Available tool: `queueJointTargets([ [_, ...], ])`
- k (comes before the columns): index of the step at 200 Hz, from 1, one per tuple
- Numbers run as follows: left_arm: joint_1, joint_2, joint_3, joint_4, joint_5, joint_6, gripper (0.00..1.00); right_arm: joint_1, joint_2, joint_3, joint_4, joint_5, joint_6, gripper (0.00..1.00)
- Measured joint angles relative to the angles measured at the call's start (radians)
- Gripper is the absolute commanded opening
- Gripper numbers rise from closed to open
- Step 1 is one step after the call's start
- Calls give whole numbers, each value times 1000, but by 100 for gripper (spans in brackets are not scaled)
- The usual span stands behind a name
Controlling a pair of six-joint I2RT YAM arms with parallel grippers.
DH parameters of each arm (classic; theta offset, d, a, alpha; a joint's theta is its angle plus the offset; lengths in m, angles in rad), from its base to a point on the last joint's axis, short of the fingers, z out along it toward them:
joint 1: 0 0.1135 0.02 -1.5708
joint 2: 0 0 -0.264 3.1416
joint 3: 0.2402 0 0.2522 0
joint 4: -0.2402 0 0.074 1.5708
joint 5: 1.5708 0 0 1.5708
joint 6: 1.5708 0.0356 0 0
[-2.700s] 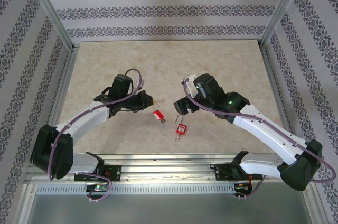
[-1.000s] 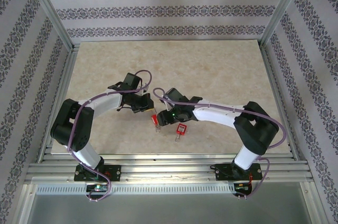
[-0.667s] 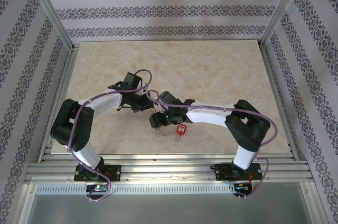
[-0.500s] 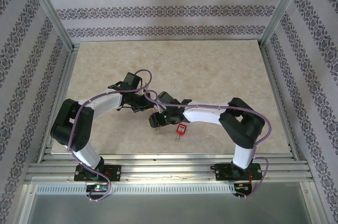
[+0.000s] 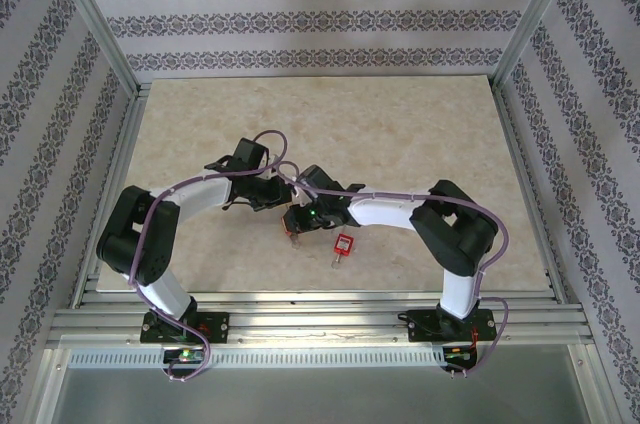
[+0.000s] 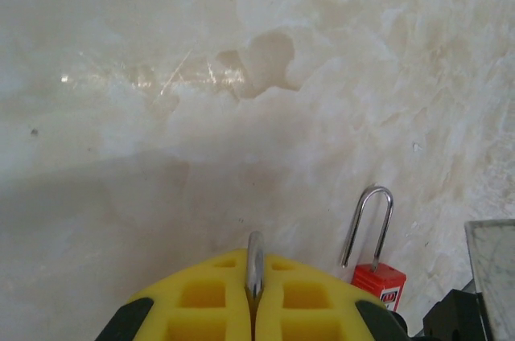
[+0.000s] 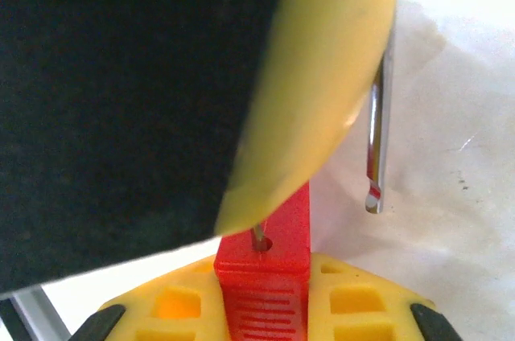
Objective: Unlock with the key
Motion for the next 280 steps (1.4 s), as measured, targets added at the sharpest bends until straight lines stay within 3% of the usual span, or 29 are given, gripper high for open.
queueJointTargets([
  [41, 7, 21, -52, 143, 21, -31, 0, -35, 23, 14, -2, -64, 26, 11],
  [91, 13, 61, -111, 344, 68, -66, 0, -68, 32, 21, -22, -90, 40, 26],
  [129, 12, 112, -136, 468, 108, -79, 3, -74, 37, 28, -58, -53, 28, 32],
  [143, 12, 123, -142, 497, 115, -84, 17, -74, 38, 34, -72, -43, 25, 38],
  [160, 10, 137, -148, 503, 111, -79, 20, -77, 40, 34, -90, -13, 24, 42],
  [185, 10, 138, -154, 505, 106, -70, 42, -87, 40, 43, -123, 20, 12, 52],
  [198, 10, 128, -151, 504, 102, -74, 68, -84, 39, 45, -133, 29, 0, 58],
  [213, 12, 102, -145, 493, 85, -84, 81, -83, 21, 45, -150, 56, -12, 63],
  [226, 13, 79, -142, 480, 62, -78, 99, -91, -3, 45, -180, 82, -15, 67],
  [280, 39, 15, -118, 357, -34, -66, 100, -97, -65, 40, -286, 147, -22, 79],
])
